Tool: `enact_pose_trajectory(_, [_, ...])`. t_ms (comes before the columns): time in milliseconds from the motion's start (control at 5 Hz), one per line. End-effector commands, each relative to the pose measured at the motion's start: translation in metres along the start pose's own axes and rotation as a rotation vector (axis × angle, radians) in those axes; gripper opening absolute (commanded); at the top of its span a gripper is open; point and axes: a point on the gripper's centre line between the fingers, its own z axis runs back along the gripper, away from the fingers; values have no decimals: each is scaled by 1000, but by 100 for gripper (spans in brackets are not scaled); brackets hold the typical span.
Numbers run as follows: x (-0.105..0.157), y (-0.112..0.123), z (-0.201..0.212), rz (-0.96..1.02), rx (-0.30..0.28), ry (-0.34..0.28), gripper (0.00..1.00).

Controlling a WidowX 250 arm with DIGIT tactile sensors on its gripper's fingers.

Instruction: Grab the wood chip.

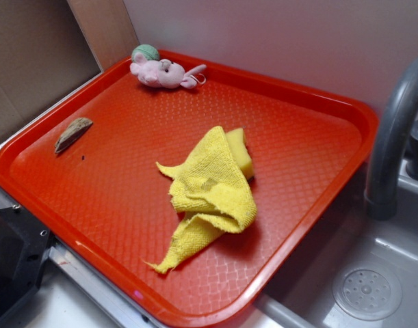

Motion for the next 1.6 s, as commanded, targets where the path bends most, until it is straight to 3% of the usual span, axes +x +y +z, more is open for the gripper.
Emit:
enact_pose_trajectory(0, [0,0,0,0,0,0,100])
enact_pose_trajectory(200, [15,50,-33,240,95,-53,100])
enact_pose_trajectory(400, [14,94,-69,477,201,-55,100])
enact_pose_trajectory(600, [10,110,-105,588,290,-22,100])
enact_pose_trajectory(1400, [10,110,-105,588,290,-22,100])
